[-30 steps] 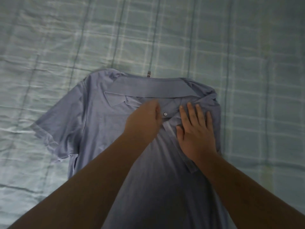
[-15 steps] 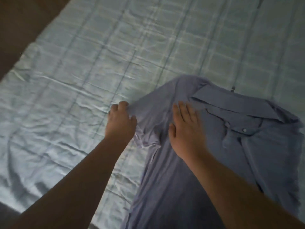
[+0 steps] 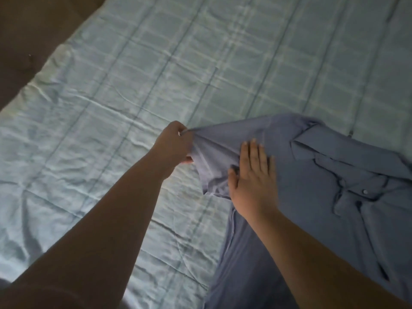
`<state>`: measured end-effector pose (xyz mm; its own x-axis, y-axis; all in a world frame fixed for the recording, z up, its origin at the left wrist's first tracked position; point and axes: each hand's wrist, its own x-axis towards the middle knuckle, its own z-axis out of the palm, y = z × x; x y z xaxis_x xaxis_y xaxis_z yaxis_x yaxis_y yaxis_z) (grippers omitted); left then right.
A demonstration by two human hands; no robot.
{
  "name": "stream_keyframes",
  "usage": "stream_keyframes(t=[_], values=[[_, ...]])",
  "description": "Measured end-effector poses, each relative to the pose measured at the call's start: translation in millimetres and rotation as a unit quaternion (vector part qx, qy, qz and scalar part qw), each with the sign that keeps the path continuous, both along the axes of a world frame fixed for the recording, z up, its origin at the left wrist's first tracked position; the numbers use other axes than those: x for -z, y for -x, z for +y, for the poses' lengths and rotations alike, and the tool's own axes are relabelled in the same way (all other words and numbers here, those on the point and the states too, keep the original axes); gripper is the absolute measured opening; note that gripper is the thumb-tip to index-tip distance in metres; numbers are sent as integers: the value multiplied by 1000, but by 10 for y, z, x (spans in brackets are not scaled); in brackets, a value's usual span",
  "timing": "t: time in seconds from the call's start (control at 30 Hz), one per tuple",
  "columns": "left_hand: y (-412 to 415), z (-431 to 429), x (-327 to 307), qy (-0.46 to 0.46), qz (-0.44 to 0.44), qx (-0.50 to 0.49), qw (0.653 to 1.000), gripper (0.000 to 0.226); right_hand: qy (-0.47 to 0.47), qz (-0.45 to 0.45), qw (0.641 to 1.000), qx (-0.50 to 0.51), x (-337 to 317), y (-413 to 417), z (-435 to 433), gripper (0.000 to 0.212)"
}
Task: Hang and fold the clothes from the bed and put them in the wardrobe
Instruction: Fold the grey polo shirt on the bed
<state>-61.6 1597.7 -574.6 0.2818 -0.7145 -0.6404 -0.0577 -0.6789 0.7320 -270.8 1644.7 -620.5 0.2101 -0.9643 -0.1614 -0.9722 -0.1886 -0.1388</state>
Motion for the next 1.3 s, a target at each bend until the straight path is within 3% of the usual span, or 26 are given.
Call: stream_keyframes(t=[0.2,0.33,0.53,0.63,0.8,0.93,1.03,1.13,1.3], values=[[-81,19,197,18,-33,8,999,13,-17,32,999,6,198,-158,-40,72],[128,14,-9,67,-69,41,995,9,-30,-5,999,-22,83,-4,-28,74],[1209,177,-199,121,-93,169,974,13,0,-17,996,87,-248,926,90,72],[1926,309,-139,119,-146,260,947,20,-35,23,996,76,-329,1404,169,76],[2595,510,-175,81,-75,345,932,32,-49,3,995,85,-312,1845,210,77],[2403,710,-109,224,-215,362,879,43,-34,-28,996,75,-360,1815,207,70],[2061,788,44,227,-355,418,804,59,-19,-51,998,28,-317,1604,109,62],[1819,924,276,187,-400,483,756,62,-15,-68,997,-15,-191,1401,60,57],[1584,1147,553,214,-434,518,705,61,-27,-8,997,-65,106,1401,88,66]])
